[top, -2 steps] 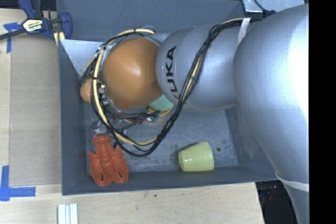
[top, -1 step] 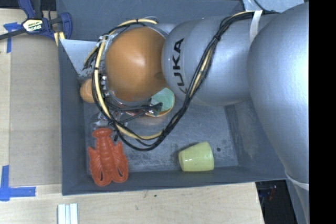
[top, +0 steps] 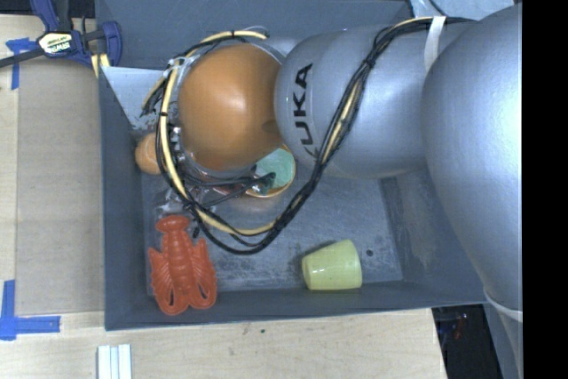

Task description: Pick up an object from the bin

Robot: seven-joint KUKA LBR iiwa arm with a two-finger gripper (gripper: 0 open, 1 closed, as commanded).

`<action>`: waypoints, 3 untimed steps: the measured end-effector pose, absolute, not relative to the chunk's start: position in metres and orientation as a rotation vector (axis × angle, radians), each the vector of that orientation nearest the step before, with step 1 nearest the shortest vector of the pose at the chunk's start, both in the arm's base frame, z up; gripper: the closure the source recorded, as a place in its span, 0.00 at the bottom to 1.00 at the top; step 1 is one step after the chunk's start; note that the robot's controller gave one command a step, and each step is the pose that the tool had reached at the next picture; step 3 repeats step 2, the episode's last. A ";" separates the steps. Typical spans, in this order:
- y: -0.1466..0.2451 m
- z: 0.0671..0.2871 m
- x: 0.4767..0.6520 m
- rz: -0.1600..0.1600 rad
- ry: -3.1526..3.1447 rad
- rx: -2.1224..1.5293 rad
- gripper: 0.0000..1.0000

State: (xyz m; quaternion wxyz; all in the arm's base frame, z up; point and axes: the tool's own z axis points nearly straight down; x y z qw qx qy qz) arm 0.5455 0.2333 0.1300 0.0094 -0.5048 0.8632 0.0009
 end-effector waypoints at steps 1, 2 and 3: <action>0.233 0.132 0.546 0.004 2.696 -1.573 1.00; 0.234 0.138 0.546 0.004 2.696 -1.568 1.00; 0.234 0.138 0.546 0.004 2.696 -1.568 1.00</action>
Offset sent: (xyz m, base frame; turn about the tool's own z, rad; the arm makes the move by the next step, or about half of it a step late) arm 0.0001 0.0001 0.0131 0.0019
